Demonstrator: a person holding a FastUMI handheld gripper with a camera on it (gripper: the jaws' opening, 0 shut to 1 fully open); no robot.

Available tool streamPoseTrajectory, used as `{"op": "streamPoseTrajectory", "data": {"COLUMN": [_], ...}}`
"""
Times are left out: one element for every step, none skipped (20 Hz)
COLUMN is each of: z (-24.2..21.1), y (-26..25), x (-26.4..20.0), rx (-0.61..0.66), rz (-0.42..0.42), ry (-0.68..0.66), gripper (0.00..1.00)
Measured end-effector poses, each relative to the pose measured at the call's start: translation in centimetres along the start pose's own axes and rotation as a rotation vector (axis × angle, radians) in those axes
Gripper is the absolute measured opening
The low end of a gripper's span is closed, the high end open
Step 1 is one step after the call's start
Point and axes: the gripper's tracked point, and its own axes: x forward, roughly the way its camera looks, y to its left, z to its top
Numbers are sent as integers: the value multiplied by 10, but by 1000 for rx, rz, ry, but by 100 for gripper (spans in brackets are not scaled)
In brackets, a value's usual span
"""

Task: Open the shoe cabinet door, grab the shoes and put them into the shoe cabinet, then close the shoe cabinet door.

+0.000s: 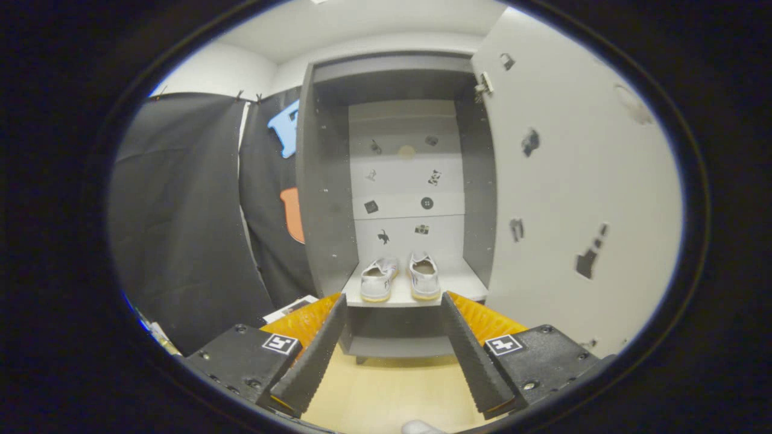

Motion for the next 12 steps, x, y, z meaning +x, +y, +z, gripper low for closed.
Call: {"op": "streamPoseTrajectory", "data": {"z": [0,0,0,1,2,1,0,1,3,5,6,7], "y": [-4,-8,-15,-22,-29,-37,-46,-58,-70,-84,-101,-118], "x": [-23,-45,-65,-85,-106,-123,-140,-155,-172,-185,-198,-210], "rx": [3,5,8,12,9,-1,-13,-19,-23,-31,-33,-28], "rz": [-3,-5,-13,-18,-24,-36,-52,-66,-82,-102,-130,-153], "ry": [-4,-12,-17,-26,-33,-37,-41,-46,-52,-58,-65,-71], "gripper": [98,98,98,98,98,98,98,98,98,98,98,98]}}
